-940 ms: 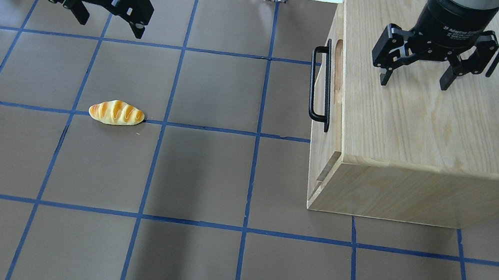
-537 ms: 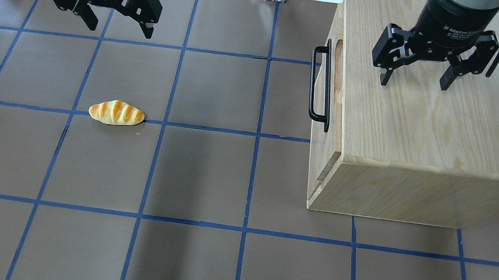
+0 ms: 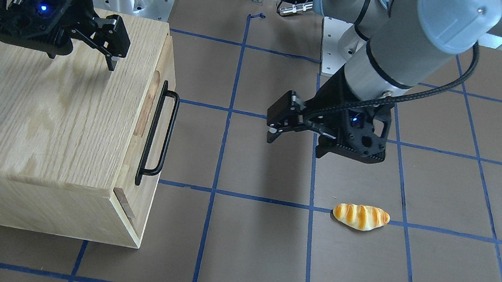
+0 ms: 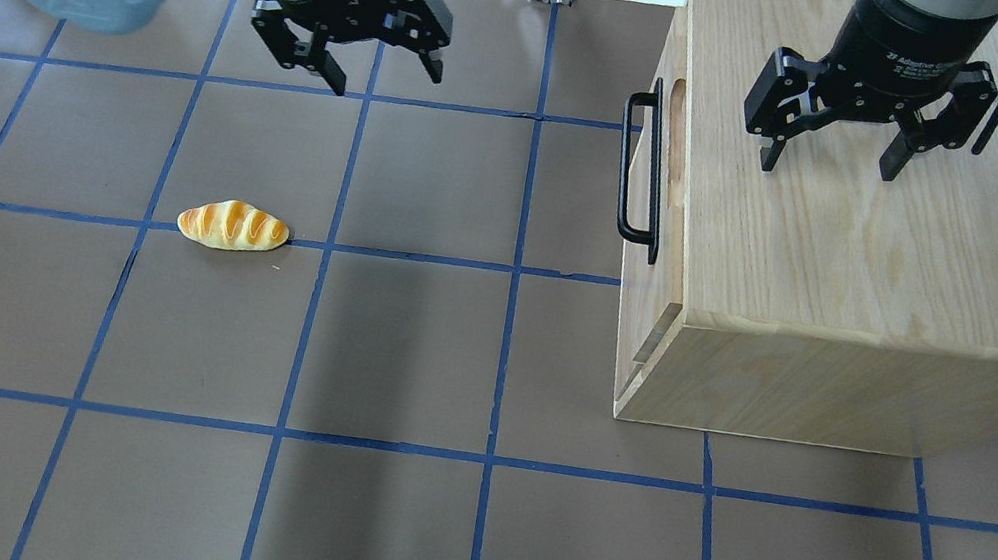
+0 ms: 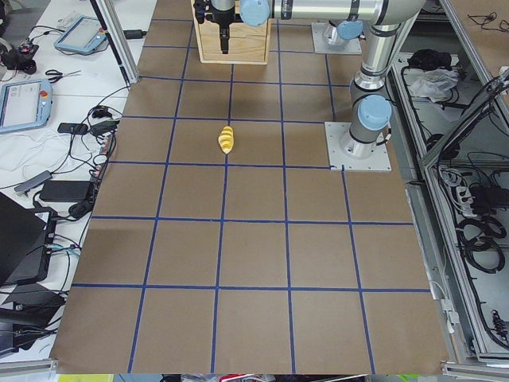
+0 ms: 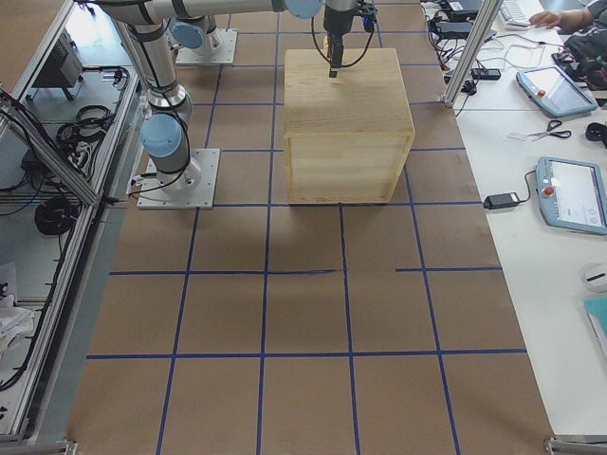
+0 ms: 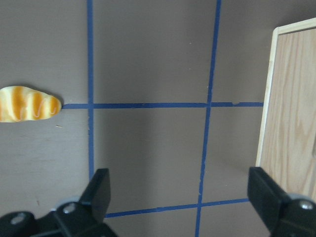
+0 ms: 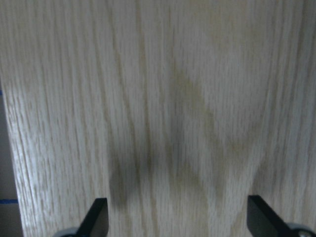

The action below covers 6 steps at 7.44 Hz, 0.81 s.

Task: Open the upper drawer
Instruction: 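Move the left gripper toward the black drawer handle on the cabinet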

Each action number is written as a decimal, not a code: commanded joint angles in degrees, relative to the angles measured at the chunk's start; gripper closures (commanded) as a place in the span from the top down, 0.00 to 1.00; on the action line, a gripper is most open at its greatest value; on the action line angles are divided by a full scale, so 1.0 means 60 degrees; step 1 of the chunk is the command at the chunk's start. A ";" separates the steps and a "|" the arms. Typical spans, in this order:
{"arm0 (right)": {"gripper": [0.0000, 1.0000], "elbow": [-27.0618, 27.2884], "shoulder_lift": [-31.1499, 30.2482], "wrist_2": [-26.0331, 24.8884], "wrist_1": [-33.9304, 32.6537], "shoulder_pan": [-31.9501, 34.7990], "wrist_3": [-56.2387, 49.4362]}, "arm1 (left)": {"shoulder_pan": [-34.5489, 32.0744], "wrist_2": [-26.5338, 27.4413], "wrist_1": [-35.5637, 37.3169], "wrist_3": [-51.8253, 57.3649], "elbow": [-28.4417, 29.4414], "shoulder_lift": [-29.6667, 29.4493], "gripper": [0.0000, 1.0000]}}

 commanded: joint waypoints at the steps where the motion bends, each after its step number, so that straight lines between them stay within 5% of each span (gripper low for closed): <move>1: 1.00 0.0008 0.0000 0.0000 0.0000 0.0005 -0.0008 | -0.1112 -0.0461 0.1182 -0.1470 0.0001 -0.0849 1.00; 6: 1.00 0.0008 0.0000 0.0000 0.0000 0.0005 -0.0008 | -0.1819 -0.1179 0.2310 -0.2732 -0.0262 -0.1467 1.00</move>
